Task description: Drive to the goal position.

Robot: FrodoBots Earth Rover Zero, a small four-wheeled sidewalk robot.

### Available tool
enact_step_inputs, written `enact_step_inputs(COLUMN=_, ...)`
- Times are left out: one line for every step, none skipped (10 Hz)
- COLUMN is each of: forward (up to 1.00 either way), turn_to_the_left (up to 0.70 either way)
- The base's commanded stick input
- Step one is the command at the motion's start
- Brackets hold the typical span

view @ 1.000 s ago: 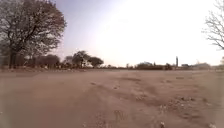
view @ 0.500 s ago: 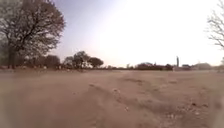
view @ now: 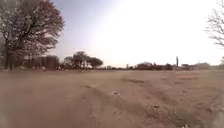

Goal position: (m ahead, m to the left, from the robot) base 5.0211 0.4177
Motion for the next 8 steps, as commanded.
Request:
enact_step_inputs(forward=0.7, turn_to_the_left=0.0)
enact_step_inputs(forward=0.7, turn_to_the_left=0.0)
enact_step_inputs(forward=0.7, turn_to_the_left=0.0)
enact_step_inputs(forward=0.7, turn_to_the_left=0.0)
enact_step_inputs(forward=0.7, turn_to_the_left=0.0)
enact_step_inputs(forward=0.7, turn_to_the_left=0.0)
enact_step_inputs(forward=0.7, turn_to_the_left=0.0)
enact_step_inputs(forward=0.7, turn_to_the_left=0.0)
